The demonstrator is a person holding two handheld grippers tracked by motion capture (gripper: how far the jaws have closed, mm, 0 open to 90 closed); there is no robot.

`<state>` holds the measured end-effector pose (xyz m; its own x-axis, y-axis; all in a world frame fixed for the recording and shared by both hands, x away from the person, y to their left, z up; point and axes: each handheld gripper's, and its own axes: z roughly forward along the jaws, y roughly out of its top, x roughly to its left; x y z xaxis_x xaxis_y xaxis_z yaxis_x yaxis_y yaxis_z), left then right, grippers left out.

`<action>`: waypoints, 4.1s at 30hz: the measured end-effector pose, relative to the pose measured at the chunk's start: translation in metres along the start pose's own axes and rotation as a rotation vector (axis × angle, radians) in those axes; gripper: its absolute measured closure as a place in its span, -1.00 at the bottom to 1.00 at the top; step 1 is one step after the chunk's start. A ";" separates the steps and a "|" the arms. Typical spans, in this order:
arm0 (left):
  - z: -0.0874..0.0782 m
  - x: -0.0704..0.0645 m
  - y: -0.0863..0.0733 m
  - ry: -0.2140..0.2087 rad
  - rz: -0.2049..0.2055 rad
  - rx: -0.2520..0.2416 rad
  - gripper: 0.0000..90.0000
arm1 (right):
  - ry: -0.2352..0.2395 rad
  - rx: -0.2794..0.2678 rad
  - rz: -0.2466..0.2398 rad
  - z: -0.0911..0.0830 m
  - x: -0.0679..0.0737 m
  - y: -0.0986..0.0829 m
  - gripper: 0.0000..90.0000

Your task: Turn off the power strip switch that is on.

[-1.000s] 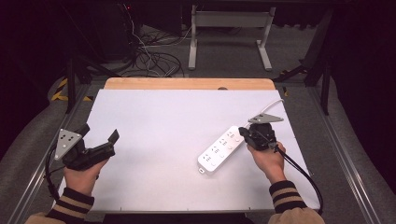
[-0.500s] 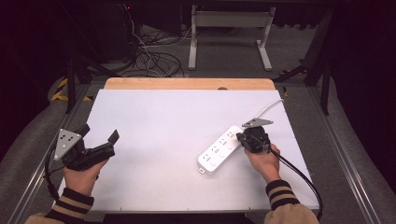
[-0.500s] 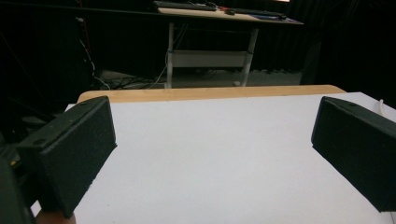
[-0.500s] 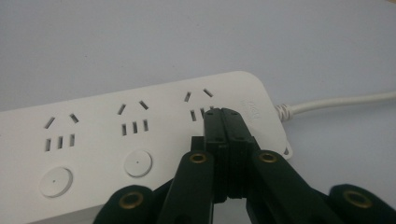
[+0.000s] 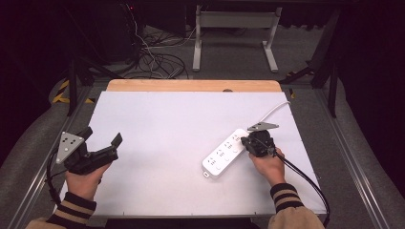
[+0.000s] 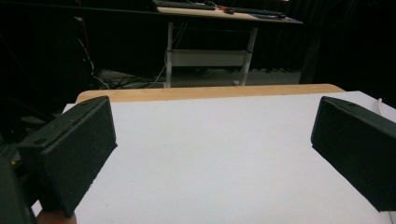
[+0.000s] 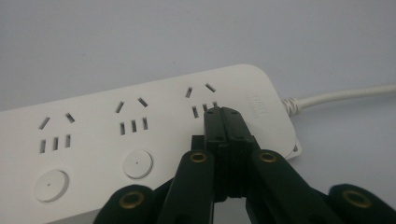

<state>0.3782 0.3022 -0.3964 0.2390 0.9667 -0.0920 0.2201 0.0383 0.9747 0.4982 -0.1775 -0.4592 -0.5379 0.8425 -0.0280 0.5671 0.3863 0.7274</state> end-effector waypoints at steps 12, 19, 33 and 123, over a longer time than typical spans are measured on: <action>0.001 0.000 0.000 -0.004 0.000 0.000 -0.98 | -0.007 0.003 -0.008 0.000 0.000 -0.001 1.00; 0.001 0.000 0.000 -0.004 0.001 0.004 -0.98 | -0.011 0.006 -0.013 -0.001 0.001 -0.001 1.00; 0.002 -0.001 0.000 -0.002 0.001 0.011 -0.98 | -0.013 0.005 -0.019 0.000 0.001 0.000 1.00; 0.001 0.000 0.001 0.004 -0.004 0.004 -0.96 | -0.228 -0.830 0.057 -0.112 -0.011 -0.032 -0.81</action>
<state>0.3790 0.3021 -0.3955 0.2344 0.9675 -0.0952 0.2245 0.0414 0.9736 0.4160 -0.2407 -0.4058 -0.3340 0.9413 -0.0486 -0.0974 0.0167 0.9951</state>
